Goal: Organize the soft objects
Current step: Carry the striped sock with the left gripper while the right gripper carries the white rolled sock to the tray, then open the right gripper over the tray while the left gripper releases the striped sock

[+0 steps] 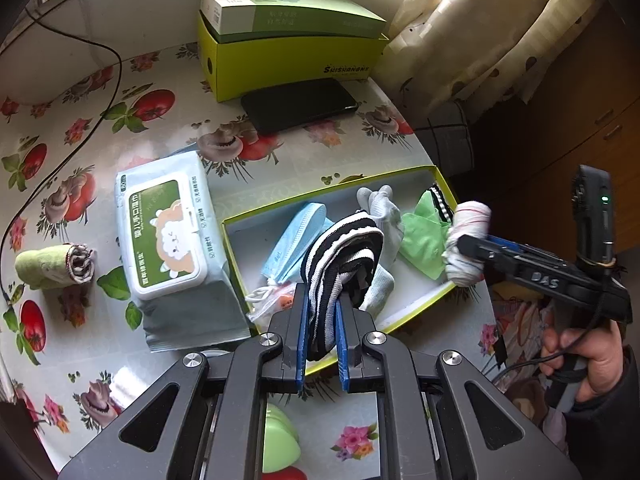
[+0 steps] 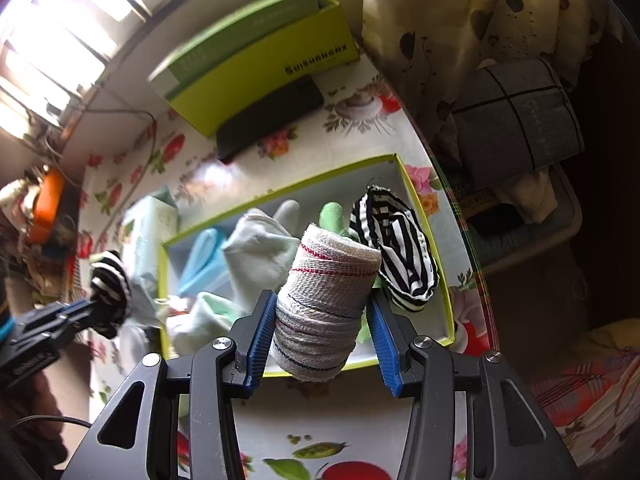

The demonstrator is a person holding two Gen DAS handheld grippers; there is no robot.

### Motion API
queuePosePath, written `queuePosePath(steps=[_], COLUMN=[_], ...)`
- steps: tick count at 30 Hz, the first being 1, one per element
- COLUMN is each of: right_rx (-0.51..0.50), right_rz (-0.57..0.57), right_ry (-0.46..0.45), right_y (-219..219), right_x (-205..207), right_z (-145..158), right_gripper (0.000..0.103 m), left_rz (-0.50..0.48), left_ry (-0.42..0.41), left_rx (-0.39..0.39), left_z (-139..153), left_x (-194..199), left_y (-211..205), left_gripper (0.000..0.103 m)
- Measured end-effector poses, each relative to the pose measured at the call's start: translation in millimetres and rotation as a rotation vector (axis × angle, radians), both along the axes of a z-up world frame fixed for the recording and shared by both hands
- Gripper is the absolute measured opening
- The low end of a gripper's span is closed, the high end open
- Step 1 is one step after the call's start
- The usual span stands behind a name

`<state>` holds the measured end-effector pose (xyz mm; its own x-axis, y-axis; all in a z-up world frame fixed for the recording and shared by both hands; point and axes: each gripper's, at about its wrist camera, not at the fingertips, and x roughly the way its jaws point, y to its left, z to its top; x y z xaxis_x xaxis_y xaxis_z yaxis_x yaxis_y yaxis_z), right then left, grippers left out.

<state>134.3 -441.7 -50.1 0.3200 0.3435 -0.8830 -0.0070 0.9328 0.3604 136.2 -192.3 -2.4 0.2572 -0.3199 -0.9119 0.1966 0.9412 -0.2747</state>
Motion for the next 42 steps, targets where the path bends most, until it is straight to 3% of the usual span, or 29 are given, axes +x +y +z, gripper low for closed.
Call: queuePosePath(steps=[8, 16, 25, 31, 36, 42], right_rx=[-0.064, -0.104, -0.139, -0.112, -0.051, -0.056], right_rz=[0.002, 0.056, 0.112, 0.052, -0.017, -0.047], right_ry=[0.05, 0.003, 0.065, 0.092, 0.058, 0.033], right_y=[-5.8, -1.2, -1.8, -13.3, -24.2, -34.2], right_x=[18.5, 44.1, 23.5, 14.2, 2.5, -5.8], right_z=[-25.5, -20.1, -28.5, -34.4, -22.2, -19.0], right_gripper=[0.045, 0.045, 0.045, 0.047, 0.048, 0.048], left_rz=[-0.009, -0.028, -0.076, -0.14, -0.187, -0.238], left_ry=[0.015, 0.022, 0.022, 0.029, 0.046, 0.064], left_rx=[-0.002, -0.002, -0.012, -0.01, -0.003, 0.008], left_z=[-5.7, -8.9, -9.6, -12.7, -20.4, -33.0], left_x=[5.8, 11.2, 17.4, 16.9, 17.0, 16.5], left_y=[-7.9, -17.9, -37.4, -59.7, -76.6, -95.7], left_gripper=[0.012, 0.012, 0.012, 0.012, 0.012, 0.012])
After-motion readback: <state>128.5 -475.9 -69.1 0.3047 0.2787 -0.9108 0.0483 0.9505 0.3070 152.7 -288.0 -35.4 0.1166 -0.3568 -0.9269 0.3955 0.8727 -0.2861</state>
